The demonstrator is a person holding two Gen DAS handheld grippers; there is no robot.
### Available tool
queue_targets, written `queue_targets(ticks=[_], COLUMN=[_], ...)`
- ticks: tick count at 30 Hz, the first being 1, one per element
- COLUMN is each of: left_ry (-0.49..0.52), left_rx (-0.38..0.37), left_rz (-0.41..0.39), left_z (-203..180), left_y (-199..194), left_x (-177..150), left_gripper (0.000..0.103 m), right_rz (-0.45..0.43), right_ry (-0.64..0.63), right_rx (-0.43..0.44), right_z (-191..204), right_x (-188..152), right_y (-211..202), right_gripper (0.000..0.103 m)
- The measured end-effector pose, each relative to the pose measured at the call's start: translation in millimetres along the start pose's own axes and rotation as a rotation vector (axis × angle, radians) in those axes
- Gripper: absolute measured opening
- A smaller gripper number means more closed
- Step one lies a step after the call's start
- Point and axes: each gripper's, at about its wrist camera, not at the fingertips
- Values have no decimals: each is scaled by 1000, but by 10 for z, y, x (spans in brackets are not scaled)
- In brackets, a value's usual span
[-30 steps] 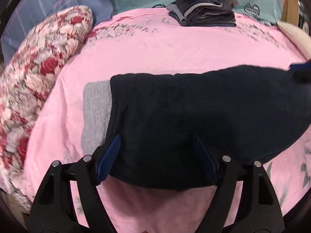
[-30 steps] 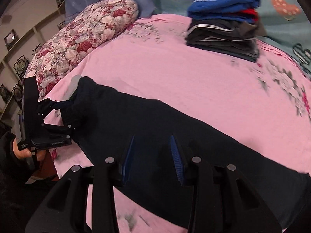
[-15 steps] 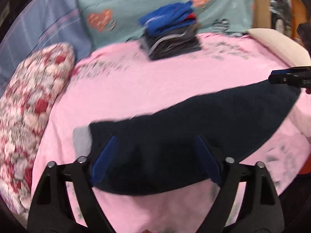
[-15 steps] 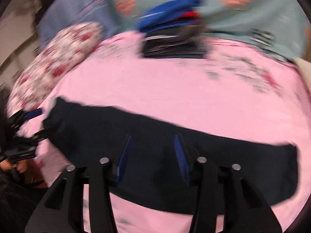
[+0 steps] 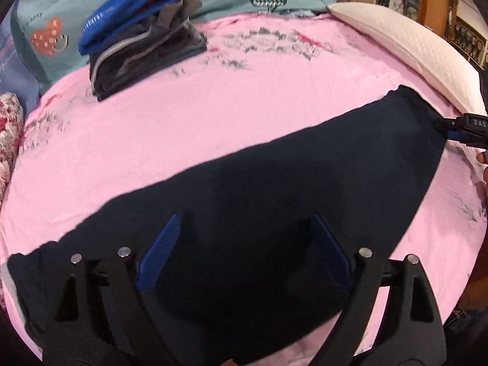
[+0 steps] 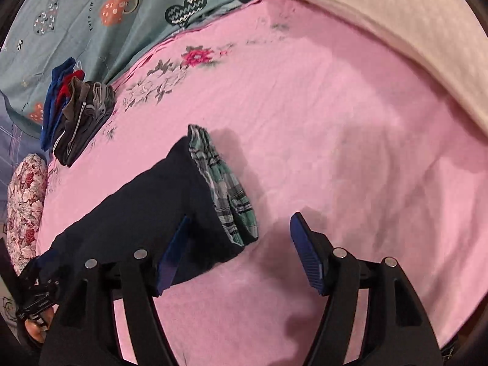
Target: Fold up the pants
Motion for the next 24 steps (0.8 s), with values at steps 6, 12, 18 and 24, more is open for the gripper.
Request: queue_targets(ticks=[6, 12, 18, 24], left_ry=[-10, -45, -99, -151], left_rx=[-4, -10, 27, 113], left_rz=[31, 8, -22, 11], left_z=[8, 119, 519, 929], left_y=[94, -2, -199, -161], left_x=[-11, -18, -152, -463], left_gripper=[91, 90, 90, 90], right_rz=[49, -41, 9, 208], right_ry=[-18, -130, -430, -555], right_rx=[50, 43, 212, 246], right_z=[-12, 548, 1919, 2766], right_x=[4, -40, -408, -1102], right_y=[98, -120, -253, 564], right_gripper=[19, 17, 16, 17])
Point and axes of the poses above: each gripper's, at about its wrist camera, not at the fingertips, and y roughly the way its jaws point, z to its left, x to its top, and after that the axes turned 12 degrees about x, right-handed
